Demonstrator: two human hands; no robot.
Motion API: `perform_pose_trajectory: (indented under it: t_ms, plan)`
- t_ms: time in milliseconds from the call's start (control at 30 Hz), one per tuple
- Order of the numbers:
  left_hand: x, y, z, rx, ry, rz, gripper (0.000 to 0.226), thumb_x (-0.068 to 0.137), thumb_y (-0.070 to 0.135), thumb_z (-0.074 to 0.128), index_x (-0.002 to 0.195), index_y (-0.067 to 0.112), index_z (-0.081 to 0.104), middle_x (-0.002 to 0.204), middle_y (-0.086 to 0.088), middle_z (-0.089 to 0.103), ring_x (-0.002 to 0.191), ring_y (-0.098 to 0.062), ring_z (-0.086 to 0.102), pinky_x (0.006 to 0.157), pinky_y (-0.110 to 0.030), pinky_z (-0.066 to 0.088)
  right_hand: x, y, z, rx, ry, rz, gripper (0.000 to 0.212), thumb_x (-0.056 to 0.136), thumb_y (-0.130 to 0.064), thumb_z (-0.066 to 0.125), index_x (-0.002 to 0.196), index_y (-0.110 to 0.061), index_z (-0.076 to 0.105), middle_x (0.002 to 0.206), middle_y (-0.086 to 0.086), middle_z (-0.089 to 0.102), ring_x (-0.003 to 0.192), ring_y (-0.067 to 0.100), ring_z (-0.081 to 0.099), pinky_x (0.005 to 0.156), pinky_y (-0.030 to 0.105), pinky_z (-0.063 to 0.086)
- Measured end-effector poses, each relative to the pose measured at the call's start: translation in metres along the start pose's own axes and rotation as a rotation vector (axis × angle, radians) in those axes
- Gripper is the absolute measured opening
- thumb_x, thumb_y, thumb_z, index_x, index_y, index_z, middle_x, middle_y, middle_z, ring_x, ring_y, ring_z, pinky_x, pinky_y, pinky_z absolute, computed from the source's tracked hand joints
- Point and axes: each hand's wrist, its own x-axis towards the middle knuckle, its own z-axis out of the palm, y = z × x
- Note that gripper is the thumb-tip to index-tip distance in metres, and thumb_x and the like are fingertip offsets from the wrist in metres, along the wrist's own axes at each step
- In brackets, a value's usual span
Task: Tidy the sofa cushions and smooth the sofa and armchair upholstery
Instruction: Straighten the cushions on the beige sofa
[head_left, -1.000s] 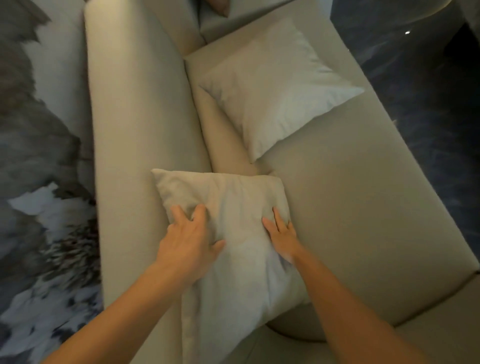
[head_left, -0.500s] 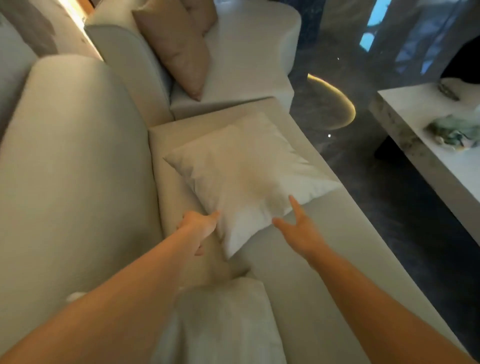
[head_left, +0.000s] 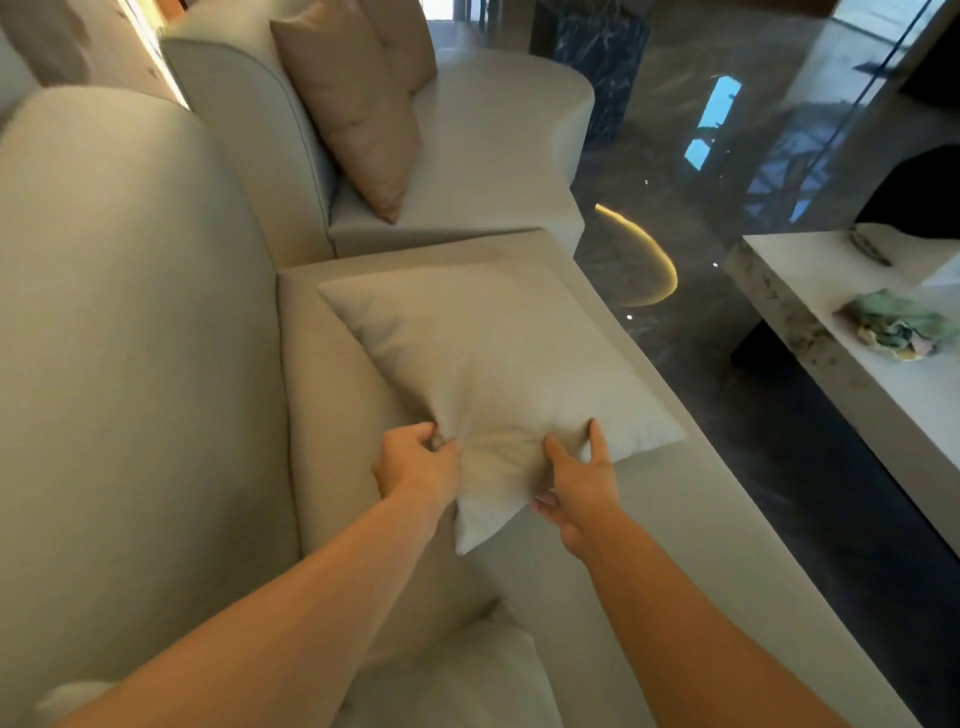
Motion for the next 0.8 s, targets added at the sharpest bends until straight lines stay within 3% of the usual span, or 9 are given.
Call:
perform_pose_trajectory:
  t_ms: [100,200,300,367,467,533,600,700,800]
  plan:
    - [-0.014,0.046,-0.036,0.069,0.021,0.169,0.010,0.079,0.013,0.067,0.074,0.007,0.074,0.076,-0.014,0.075,0.073,-0.022,0.063,0.073,-0.040,0.052,-0.024,-0.015,0.015,0.164,-0.061,0.101,0.071,0.095,-0.018,0.062,0.153,-0.036,0.025,0.134,0.010,0.045,0.114,0.044,0.055,0.062,0.044,0.054]
    - [-0.020,0.091,-0.082,0.119,0.073,0.258,0.015,0.076,0.013,0.061,0.071,0.008,0.074,0.069,-0.015,0.070,0.076,-0.031,0.065,0.066,-0.039,0.049,-0.057,-0.035,0.044,0.222,-0.155,0.208,0.058,0.096,-0.015,0.060,0.149,-0.023,0.037,0.147,0.010,0.038,0.110,0.037,0.053,0.062,0.049,0.055]
    - [-0.027,0.120,-0.134,0.178,0.136,0.239,0.017,0.072,0.011,0.057,0.064,0.009,0.072,0.065,-0.013,0.068,0.072,-0.034,0.060,0.062,-0.035,0.045,-0.093,-0.044,0.087,0.194,-0.234,0.348,0.041,0.097,-0.019,0.060,0.134,-0.013,0.046,0.117,0.017,0.051,0.119,0.043,0.050,0.054,0.055,0.060]
    - [-0.027,0.124,-0.171,0.236,0.180,0.217,0.017,0.072,0.011,0.058,0.066,0.009,0.073,0.070,-0.011,0.070,0.074,-0.034,0.060,0.065,-0.031,0.042,-0.120,-0.042,0.120,0.186,-0.270,0.430,0.038,0.096,-0.021,0.061,0.129,-0.009,0.046,0.105,0.017,0.049,0.114,0.047,0.053,0.048,0.057,0.057]
    - [-0.030,0.117,-0.218,0.282,0.171,0.191,0.023,0.078,0.015,0.062,0.095,0.017,0.077,0.096,-0.009,0.074,0.099,-0.032,0.064,0.084,-0.034,0.049,-0.151,-0.027,0.152,0.144,-0.318,0.481,0.034,0.098,-0.028,0.056,0.126,-0.011,0.046,0.123,0.019,0.049,0.101,0.044,0.055,0.056,0.057,0.058]
    - [-0.035,0.106,-0.237,0.354,0.070,0.207,0.036,0.083,0.023,0.065,0.119,0.018,0.069,0.112,-0.008,0.071,0.112,-0.029,0.061,0.095,-0.032,0.044,-0.163,-0.017,0.157,0.082,-0.288,0.469,0.041,0.100,-0.033,0.050,0.135,-0.015,0.041,0.140,0.018,0.044,0.116,0.044,0.052,0.067,0.055,0.055]
    - [-0.043,0.094,-0.246,0.407,-0.040,0.251,0.039,0.085,0.028,0.065,0.124,0.022,0.066,0.115,-0.005,0.070,0.112,-0.025,0.061,0.090,-0.028,0.043,-0.173,-0.015,0.148,0.016,-0.284,0.418,0.042,0.100,-0.033,0.050,0.137,-0.017,0.040,0.138,0.019,0.046,0.121,0.043,0.052,0.077,0.053,0.055]
    - [-0.061,0.082,-0.245,0.481,-0.146,0.339,0.043,0.089,0.028,0.061,0.132,0.021,0.060,0.129,-0.006,0.064,0.119,-0.025,0.056,0.097,-0.030,0.042,-0.191,-0.020,0.119,-0.143,-0.386,0.347,0.030,0.100,-0.032,0.050,0.128,-0.020,0.046,0.109,0.014,0.058,0.103,0.040,0.062,0.084,0.050,0.056]
    - [-0.091,0.071,-0.242,0.584,-0.162,0.335,0.050,0.092,0.027,0.057,0.140,0.015,0.049,0.137,-0.015,0.055,0.127,-0.031,0.049,0.103,-0.033,0.038,-0.223,-0.017,0.078,-0.405,-0.404,0.202,0.013,0.099,-0.027,0.051,0.111,-0.027,0.049,0.101,0.010,0.056,0.077,0.028,0.060,0.068,0.037,0.054]
